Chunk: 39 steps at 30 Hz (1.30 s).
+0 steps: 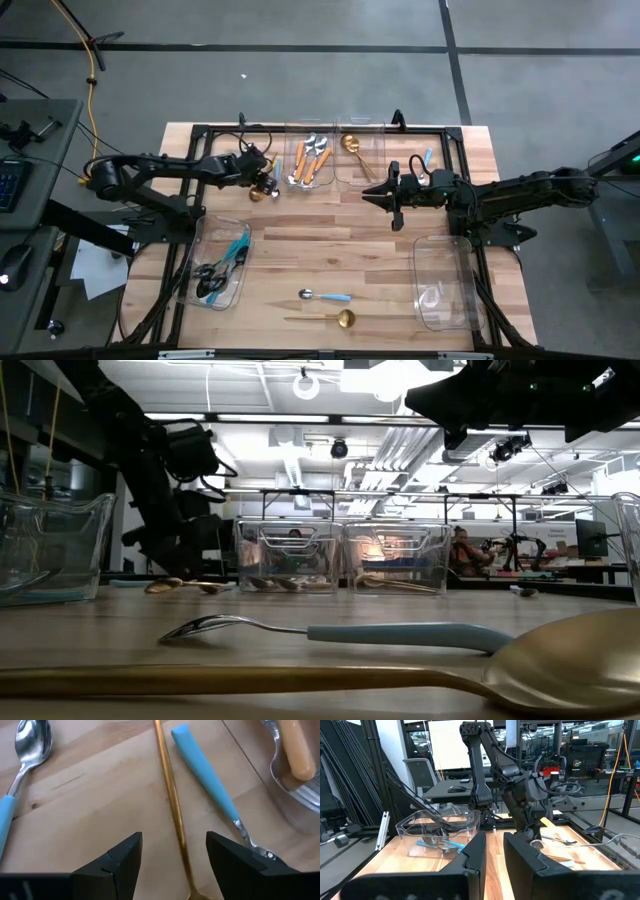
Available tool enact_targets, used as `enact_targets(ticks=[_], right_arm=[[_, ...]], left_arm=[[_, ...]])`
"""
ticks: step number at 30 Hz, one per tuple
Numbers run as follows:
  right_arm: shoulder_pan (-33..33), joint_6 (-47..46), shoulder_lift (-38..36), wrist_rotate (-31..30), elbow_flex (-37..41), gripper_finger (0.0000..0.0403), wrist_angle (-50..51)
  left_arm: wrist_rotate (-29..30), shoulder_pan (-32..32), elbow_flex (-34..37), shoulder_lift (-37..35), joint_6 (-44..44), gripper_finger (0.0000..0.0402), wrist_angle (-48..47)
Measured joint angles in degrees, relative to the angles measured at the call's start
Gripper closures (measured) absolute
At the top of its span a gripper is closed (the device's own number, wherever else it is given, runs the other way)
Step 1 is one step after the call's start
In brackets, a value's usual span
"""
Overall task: Sort silverware by color (type)
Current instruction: Put the gold spoon into the top right transparent bin
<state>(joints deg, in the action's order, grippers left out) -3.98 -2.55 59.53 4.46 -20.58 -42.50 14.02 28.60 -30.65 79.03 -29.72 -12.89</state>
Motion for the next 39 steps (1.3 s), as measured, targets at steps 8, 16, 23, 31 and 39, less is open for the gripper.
enact_targets(ticks=[8,16,23,31,39], right_arm=[[-0.01,0.01,0.0,-0.01,0.0,0.035,0.0],[0.02,0.01,0.0,0.0,0.0,0.035,0.0],[-0.01,0.01,0.0,-0.01,0.0,0.035,0.02],[0.02,0.01,0.0,0.0,0.0,0.035,0.26],[0.0,0.01,0.0,0.0,0.0,0.035,0.34]], left_arm=[[0.23,0.0,-0.01,3.42,1.46,0.019,-0.27],[1.53,-0.33,-0.25,5.79,1.88,0.0227,-0.49],[1.9,-0.26,-0.18,5.96,1.93,0.0384,-0.89],[1.84,-0.24,-0.21,5.59,1.9,0.0396,-2.02],[4.85,-0.04,-1.25,-4.69,2.38,0.0398,-9.83]])
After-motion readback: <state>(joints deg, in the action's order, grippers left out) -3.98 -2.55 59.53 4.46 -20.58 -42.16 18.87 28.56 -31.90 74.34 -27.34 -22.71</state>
